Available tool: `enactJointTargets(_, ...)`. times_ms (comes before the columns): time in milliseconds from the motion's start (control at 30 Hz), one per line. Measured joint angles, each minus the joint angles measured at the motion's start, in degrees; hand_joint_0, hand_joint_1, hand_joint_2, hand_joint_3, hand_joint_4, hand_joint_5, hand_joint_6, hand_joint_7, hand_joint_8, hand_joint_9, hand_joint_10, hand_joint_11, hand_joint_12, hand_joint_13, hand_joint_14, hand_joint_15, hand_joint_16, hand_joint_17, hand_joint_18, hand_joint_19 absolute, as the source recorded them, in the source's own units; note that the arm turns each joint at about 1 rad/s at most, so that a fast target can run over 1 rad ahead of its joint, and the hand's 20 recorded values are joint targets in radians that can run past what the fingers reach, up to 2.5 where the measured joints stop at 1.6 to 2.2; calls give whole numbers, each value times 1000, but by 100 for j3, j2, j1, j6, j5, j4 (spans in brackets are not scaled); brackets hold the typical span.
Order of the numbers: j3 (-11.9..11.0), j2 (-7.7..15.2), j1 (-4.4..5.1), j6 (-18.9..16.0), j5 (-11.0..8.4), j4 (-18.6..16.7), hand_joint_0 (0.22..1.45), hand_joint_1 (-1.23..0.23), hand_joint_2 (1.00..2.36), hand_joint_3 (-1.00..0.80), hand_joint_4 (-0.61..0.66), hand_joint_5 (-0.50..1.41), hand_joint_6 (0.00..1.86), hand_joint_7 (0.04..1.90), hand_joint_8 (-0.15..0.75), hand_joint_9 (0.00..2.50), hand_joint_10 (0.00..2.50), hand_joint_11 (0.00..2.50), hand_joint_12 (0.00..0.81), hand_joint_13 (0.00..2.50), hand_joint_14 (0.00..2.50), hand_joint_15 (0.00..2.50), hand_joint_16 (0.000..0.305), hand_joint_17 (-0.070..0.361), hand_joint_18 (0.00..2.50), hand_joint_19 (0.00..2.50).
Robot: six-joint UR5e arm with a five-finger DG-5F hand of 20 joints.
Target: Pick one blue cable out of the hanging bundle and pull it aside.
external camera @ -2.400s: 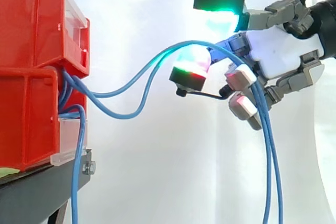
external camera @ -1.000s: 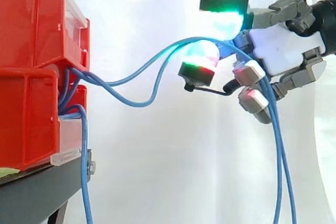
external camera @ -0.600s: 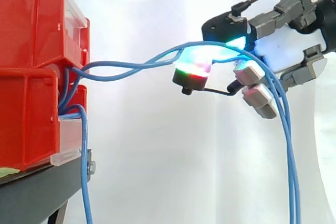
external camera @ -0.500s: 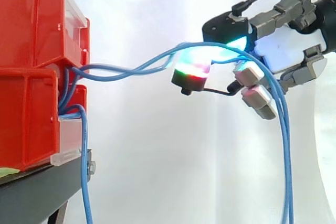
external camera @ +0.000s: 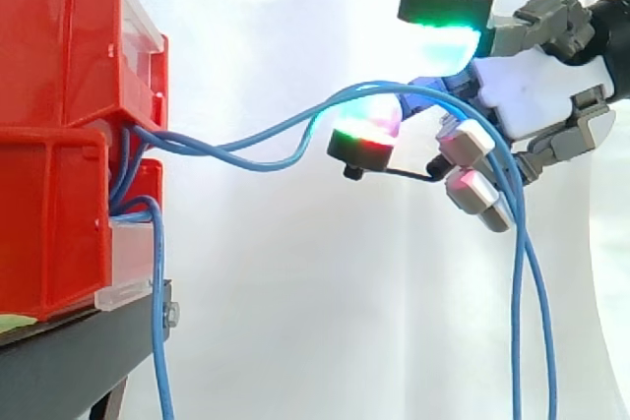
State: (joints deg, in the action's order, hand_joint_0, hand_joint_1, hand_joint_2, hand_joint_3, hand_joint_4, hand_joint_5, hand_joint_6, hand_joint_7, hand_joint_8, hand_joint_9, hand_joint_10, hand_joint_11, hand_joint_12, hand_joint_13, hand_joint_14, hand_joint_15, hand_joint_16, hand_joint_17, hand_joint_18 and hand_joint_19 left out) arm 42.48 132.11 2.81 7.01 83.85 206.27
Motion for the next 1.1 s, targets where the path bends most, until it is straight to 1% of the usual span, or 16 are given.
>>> enactJointTargets(100, 3, 3, -3, -1, -4, -6, 437, -508, 1000, -500, 3, -69, 854, 714, 283, 1250, 23, 515, 400, 1033, 21, 576, 60, 135, 870, 698)
enactJointTargets(200, 17, 2, -16, 10, 2, -15, 442, -466, 1000, -500, 9, -67, 846, 724, 288, 1260, 20, 504, 410, 1046, 21, 570, 63, 141, 894, 685)
enactJointTargets(233, 23, 2, -18, 14, 4, -21, 448, -415, 1000, -500, 9, -67, 842, 726, 292, 1264, 20, 493, 411, 1053, 21, 571, 64, 143, 901, 679)
enactJointTargets(300, 32, 3, -20, 17, 6, -38, 447, -383, 1000, -500, 18, -68, 831, 733, 296, 1257, 21, 505, 414, 1054, 22, 571, 64, 143, 892, 684)
enactJointTargets(433, 43, 3, -26, 16, 8, -70, 448, -385, 1000, -500, 34, -67, 818, 740, 301, 1263, 23, 495, 420, 1063, 20, 570, 65, 147, 905, 676)
enactJointTargets(500, 43, 2, -32, 2, 8, -75, 449, -417, 1000, -500, 41, -67, 814, 745, 300, 1266, 20, 487, 424, 1064, 22, 569, 65, 147, 906, 674)
enactJointTargets(567, 44, 6, -53, -64, 14, -88, 456, -474, 1000, -500, 35, -68, 812, 750, 297, 1258, 22, 495, 412, 1051, 21, 573, 63, 141, 886, 681)
enactJointTargets(600, 47, 5, -65, -98, 16, -96, 457, -479, 1000, -500, 28, -69, 812, 749, 291, 1254, 23, 505, 409, 1045, 23, 581, 62, 139, 877, 686)
enactJointTargets(667, 105, 6, -116, -209, 43, -159, 473, -512, 1000, -500, 17, -69, 809, 768, 280, 1249, 21, 507, 389, 1034, 22, 592, 58, 130, 843, 711)
enactJointTargets(700, 146, 6, -143, -262, 62, -213, 494, -453, 1000, -500, 5, -68, 806, 784, 268, 1247, 24, 523, 379, 1027, 24, 599, 56, 126, 828, 720)
enactJointTargets(767, 226, 7, -188, -368, 114, -330, 511, -387, 1000, -500, -1, -68, 807, 786, 264, 1250, 24, 521, 375, 1024, 24, 602, 54, 122, 819, 737)
enactJointTargets(867, 273, 7, -234, -458, 173, -428, 534, -369, 1000, -500, -2, -68, 809, 784, 260, 1251, 22, 519, 368, 1019, 24, 610, 53, 119, 810, 745)
enactJointTargets(933, 260, 4, -257, -482, 190, -450, 549, -394, 1002, -472, -6, -69, 808, 791, 256, 1249, 22, 516, 363, 1017, 24, 608, 52, 116, 804, 752)
enactJointTargets(1033, 183, 5, -278, -488, 199, -451, 565, -481, 1006, -413, 11, -67, 806, 792, 266, 1253, 24, 526, 373, 1028, 23, 600, 54, 121, 820, 731)
enactJointTargets(1067, 158, 5, -282, -488, 200, -450, 571, -549, 1007, -380, 20, -65, 804, 789, 279, 1265, 22, 519, 384, 1044, 22, 592, 57, 128, 852, 711)
enactJointTargets(1100, 136, 5, -285, -486, 200, -449, 573, -562, 1006, -365, 23, -64, 802, 800, 280, 1272, 21, 506, 390, 1050, 22, 578, 59, 132, 867, 702)
